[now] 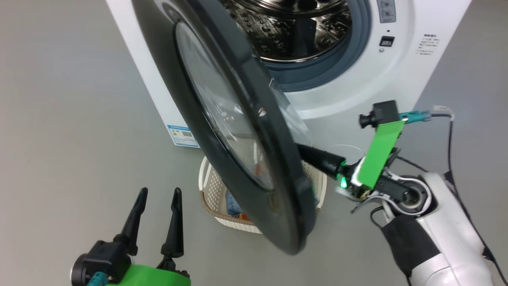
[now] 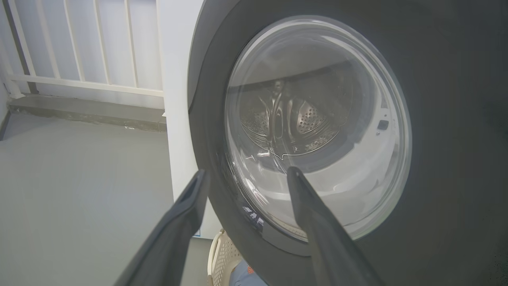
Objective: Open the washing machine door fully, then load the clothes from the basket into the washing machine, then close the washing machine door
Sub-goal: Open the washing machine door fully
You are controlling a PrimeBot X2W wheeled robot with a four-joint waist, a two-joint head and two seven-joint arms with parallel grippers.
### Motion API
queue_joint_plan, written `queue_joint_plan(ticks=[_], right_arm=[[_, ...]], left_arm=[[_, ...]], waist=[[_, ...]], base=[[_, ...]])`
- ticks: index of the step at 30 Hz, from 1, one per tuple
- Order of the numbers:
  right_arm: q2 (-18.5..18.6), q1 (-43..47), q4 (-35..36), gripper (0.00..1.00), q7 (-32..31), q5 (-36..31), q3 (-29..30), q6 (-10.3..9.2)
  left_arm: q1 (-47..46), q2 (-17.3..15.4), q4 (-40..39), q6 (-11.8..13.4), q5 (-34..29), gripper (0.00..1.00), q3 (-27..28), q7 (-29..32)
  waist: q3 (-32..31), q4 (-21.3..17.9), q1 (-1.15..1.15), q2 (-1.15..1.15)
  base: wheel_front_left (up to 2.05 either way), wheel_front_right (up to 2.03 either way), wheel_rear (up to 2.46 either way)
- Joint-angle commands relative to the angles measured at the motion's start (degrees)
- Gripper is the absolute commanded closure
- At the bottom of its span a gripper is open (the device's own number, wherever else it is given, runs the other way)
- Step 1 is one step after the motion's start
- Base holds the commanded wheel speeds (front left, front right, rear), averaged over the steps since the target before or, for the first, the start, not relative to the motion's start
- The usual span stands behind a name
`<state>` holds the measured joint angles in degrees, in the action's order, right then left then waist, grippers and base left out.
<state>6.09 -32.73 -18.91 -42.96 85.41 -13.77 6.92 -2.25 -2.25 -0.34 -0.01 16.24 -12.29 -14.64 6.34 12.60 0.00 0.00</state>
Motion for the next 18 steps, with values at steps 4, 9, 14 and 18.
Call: queue_joint_plan(ticks=[4, 9, 14, 18], right_arm=[[-2.4, 0.5, 1.4, 1.0, 1.2, 1.0, -3.9, 0.57], [-2.9, 0.2, 1.2, 1.0, 2.7, 2.2, -6.7, 0.57], [-3.1, 0.0, 1.0, 1.0, 4.1, 3.1, -8.8, 0.57], [-3.2, 0.0, 0.6, 1.0, 5.5, 3.7, -11.1, 0.57]], left_arm=[[-0.7, -0.6, -1.0, -0.1, 1.0, 0.0, 1.1, -0.4], [-0.9, -0.6, -1.1, -0.1, 1.4, 0.0, 0.9, -0.4], [-1.1, -0.6, -1.1, -0.1, 1.8, 0.0, 0.6, -0.4], [-1.1, -0.6, -0.9, 0.0, 1.9, 0.0, 0.5, -0.4]], waist=[[-0.9, 1.3, 0.0, 0.0], [-1.0, 1.8, 0.0, 0.0], [-0.8, 2.3, 0.0, 0.0], [-1.1, 2.7, 0.0, 0.0]], base=[[0.0, 0.0, 0.0], [0.0, 0.0, 0.0], [0.0, 0.0, 0.0], [0.0, 0.0, 0.0]])
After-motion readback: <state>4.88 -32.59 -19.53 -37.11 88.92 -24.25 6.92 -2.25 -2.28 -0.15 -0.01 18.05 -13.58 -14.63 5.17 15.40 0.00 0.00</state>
